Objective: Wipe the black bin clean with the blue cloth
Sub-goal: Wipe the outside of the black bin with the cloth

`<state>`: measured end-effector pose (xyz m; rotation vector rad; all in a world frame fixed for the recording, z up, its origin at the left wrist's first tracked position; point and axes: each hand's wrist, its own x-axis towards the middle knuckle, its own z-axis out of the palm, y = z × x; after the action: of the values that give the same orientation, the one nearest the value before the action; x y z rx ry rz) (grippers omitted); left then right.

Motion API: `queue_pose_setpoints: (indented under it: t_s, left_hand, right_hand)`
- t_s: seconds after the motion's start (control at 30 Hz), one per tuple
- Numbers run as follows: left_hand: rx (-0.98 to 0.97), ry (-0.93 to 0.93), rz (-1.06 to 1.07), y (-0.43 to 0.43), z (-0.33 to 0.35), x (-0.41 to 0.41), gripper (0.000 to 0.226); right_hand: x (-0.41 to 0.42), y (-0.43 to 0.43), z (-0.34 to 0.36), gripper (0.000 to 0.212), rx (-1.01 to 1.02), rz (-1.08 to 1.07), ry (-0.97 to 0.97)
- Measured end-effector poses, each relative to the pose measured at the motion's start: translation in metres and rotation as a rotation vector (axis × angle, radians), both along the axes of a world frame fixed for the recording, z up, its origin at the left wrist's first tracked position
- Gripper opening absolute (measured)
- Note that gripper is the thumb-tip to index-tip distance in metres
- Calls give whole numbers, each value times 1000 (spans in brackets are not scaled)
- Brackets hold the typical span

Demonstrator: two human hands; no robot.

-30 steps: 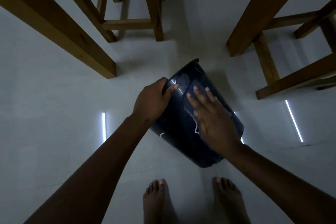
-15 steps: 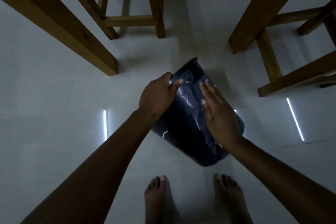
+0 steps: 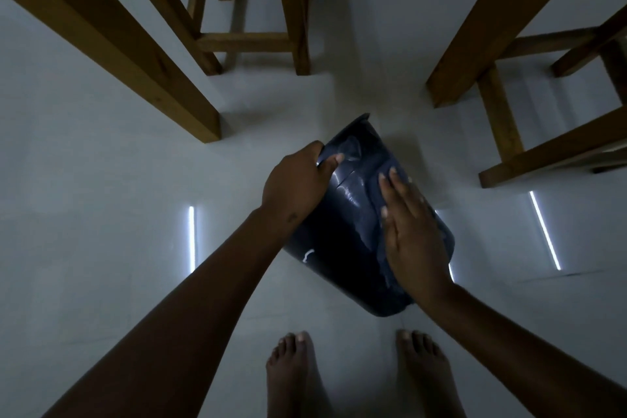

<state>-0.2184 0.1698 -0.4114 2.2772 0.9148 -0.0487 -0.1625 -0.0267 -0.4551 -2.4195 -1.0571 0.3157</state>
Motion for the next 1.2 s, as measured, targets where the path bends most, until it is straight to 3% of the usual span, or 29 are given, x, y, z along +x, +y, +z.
queue_pose_setpoints:
  t_s: [0.1,0.2,0.33,0.4,0.6,0.77,0.9,1.0,1.13,1.2]
  left_hand:
    - [-16,6,15,0,-1,-4,40]
    - [-10,14,6,1,0,0,37]
    - [-13,18,-4,-2,2,4,32]
    - [-8,16,5,-2,1,1,32]
    - [-31,57,-3,2,1,4,33]
    - [-87,-22,-85,2,9,0,28]
    - [-229,-41,7,5,3,-43,28]
    - [-78,-71,30,-6,-3,-41,36]
    - [82,-121,28,-8,-4,-18,41]
    - [109,-117,-7,-5,-6,-14,41]
  right_hand:
    - [-32,-19,-6,58,-135,215,-191]
    - [-25,-9,-6,58,-124,351,-252]
    - [3,10,0,50,-6,63,-7]
    - [-5,0,0,49,-21,-22,-31]
    - [-35,-5,-7,63,-144,367,-296]
    - [0,10,4,51,21,96,59]
    - [25,12,0,48,99,65,132]
    - [44,7,-1,47,135,32,217]
    - [-5,-6,1,54,-13,234,-120]
    - [-14,-5,-3,57,-20,378,-190]
